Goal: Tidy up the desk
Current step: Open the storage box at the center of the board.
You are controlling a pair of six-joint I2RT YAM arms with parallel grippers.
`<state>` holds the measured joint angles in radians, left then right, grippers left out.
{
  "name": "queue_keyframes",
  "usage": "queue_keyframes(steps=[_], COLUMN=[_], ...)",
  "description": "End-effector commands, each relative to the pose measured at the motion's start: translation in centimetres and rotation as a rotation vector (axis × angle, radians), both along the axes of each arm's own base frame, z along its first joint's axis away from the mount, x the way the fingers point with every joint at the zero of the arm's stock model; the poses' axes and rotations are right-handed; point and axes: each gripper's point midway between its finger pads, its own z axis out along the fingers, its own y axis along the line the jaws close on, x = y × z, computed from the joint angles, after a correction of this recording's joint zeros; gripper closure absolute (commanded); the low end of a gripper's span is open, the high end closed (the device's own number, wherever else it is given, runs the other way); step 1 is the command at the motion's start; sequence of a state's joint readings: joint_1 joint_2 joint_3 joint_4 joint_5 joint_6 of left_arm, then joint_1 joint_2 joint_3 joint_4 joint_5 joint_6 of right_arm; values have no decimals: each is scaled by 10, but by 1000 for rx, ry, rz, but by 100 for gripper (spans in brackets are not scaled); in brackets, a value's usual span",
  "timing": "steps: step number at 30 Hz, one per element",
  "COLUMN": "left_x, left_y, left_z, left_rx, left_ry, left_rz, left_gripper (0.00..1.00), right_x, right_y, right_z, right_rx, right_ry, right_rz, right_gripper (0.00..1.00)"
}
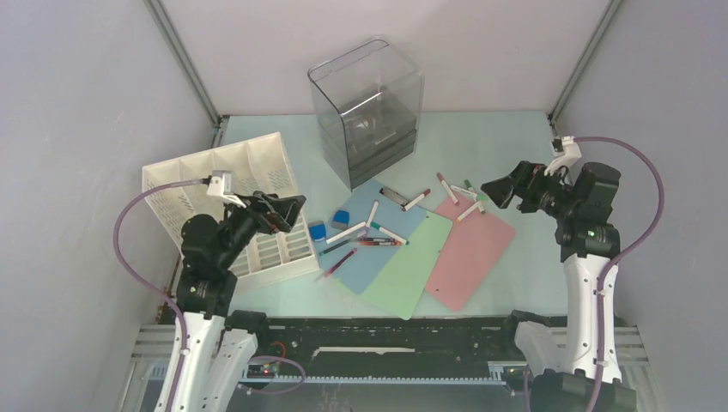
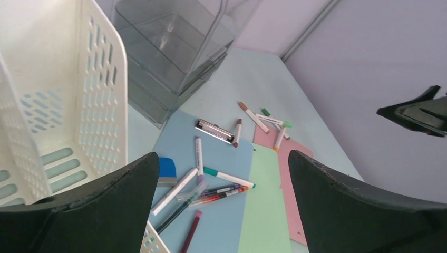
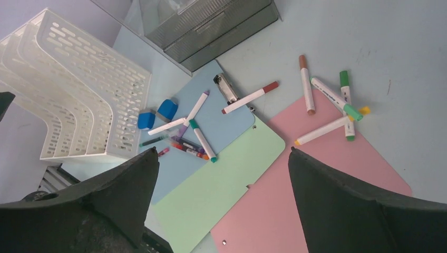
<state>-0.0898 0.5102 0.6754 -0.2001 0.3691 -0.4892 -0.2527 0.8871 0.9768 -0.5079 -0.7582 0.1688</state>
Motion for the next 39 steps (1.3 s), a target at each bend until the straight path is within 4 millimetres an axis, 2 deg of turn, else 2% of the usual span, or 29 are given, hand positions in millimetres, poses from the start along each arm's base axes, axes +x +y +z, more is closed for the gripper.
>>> queue_keyframes(steps=[1,6,12,16,19,23,32,39], left_x=[-4,-6,-9,-15,-17,-17,3,20], left_y=[-13,-24,-38,-54,-67,-89,-124,-136], left_z=[6,-3,-25,-32,-40,-54,-96,-129], left_rx=[-38,-67,-94,-83,-46,25,243,424], left_ry=[-28,3,70,86,96,123,207,281], left_rz=[-86,-152,-199,-234,-249,-274,-243,-210], left_gripper=[0,0,0,0,0,0,0,0], right_x=[2,0,-10,-25,-44,-60,-66,-71], right_y=[0,7,27,46,65,77,84,88], right_z=[13,12,8,-3,-13,-25,-45,-49], right_rx=[-7,-20,-30,-83,-130,-179,-275,-315], right_ry=[-57,-67,-96,-151,-214,-270,-246,-242], right_rz=[-22,23,174,353,529,664,733,773], right_gripper=[0,0,0,0,0,0,0,0])
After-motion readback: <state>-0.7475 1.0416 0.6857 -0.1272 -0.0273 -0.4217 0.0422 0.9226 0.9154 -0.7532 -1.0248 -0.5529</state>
